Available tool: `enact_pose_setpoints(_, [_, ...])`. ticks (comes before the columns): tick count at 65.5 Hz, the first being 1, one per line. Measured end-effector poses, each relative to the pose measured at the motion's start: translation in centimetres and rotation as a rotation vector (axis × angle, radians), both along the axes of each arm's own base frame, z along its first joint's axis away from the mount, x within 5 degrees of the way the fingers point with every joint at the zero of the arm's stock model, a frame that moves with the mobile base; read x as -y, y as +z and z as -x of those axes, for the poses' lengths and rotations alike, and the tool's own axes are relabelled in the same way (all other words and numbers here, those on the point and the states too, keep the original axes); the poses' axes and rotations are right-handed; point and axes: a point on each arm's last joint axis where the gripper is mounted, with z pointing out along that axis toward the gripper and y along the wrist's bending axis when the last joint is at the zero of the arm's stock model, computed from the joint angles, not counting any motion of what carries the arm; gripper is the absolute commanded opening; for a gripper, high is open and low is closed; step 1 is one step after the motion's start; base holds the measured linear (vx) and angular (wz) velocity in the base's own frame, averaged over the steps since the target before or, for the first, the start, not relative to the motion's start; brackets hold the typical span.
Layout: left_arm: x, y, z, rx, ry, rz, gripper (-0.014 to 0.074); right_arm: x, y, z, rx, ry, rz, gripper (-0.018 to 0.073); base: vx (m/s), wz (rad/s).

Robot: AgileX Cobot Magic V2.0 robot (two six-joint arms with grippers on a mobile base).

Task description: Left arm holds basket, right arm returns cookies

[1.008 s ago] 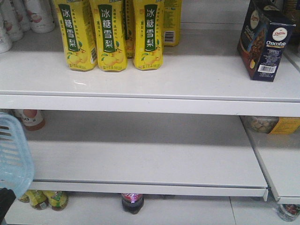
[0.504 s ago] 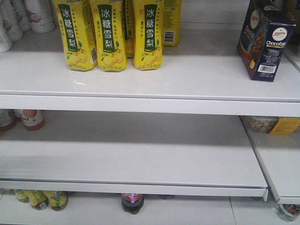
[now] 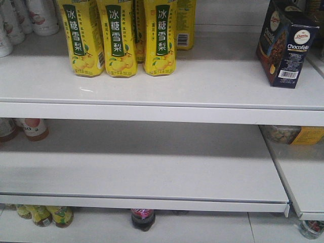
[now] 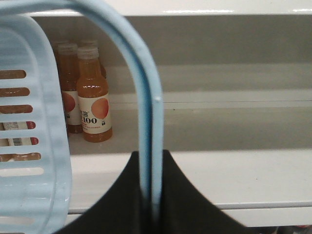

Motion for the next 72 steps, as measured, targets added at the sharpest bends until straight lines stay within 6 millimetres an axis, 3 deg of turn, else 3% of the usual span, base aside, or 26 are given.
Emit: enact_pose_setpoints(72, [0.01,0.24,-0.03,0.026,0.000,0.004,-0.0006,0.00,0.00,0.00,0.000,0.000,0.000,-0.0008,0.00,0.00])
